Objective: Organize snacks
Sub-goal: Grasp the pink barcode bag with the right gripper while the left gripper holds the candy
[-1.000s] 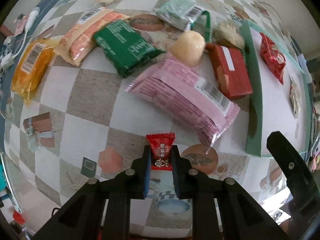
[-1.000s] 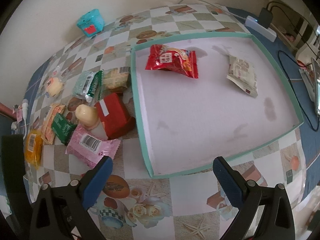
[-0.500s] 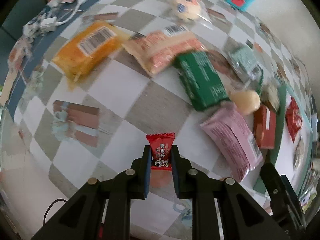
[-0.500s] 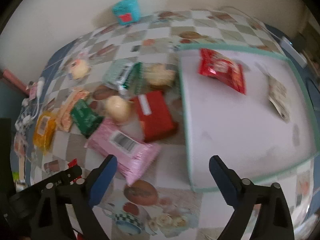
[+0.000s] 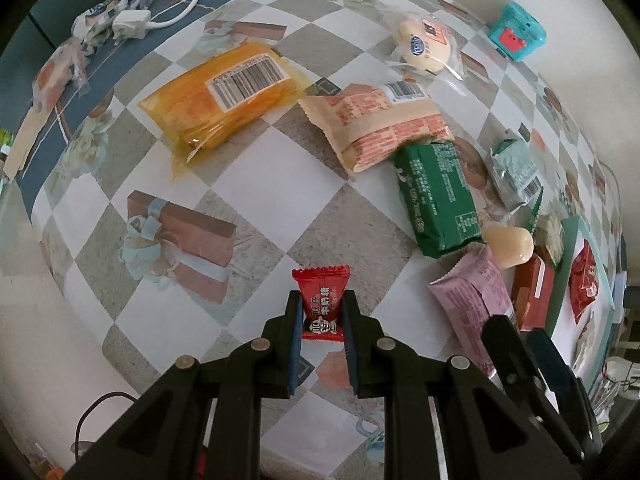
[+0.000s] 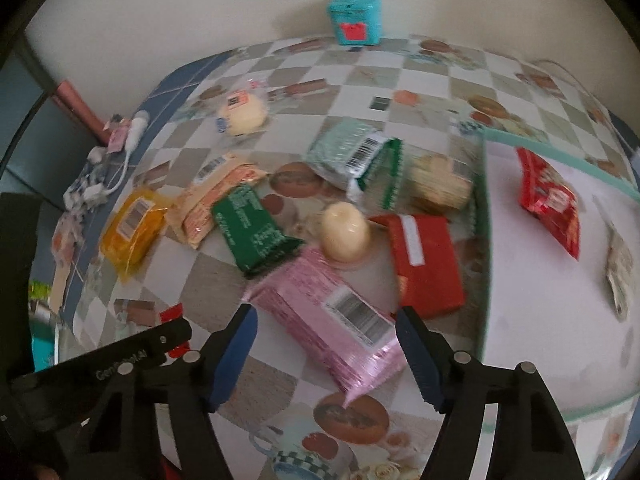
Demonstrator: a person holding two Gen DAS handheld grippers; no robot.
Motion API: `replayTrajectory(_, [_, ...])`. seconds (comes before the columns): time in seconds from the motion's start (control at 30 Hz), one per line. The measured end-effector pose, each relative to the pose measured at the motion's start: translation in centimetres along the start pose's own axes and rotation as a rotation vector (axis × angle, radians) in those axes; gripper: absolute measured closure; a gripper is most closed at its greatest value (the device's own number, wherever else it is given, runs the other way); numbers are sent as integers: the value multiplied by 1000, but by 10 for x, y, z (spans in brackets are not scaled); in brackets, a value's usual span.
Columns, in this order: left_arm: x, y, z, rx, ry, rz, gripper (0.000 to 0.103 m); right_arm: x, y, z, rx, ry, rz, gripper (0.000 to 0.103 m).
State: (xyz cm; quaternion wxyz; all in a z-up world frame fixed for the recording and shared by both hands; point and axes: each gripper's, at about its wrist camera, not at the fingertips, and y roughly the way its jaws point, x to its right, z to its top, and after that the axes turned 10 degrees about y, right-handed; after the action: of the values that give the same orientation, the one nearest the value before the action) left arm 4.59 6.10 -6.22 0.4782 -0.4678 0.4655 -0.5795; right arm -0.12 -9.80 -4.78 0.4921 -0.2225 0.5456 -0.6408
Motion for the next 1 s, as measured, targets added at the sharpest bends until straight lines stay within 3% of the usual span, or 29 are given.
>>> replayTrajectory(0.27, [3, 0, 0, -10, -6, -4, 83, -3, 21, 2, -50, -28, -31, 34])
replayTrajectory(0.43, [4, 11, -4, -10, 2, -1, 83, -5, 26, -3, -100, -34, -1, 43])
replayTrajectory(1.0, [10, 20, 0, -21, 20, 24, 83, -22, 32, -18, -73, -143, -73, 46])
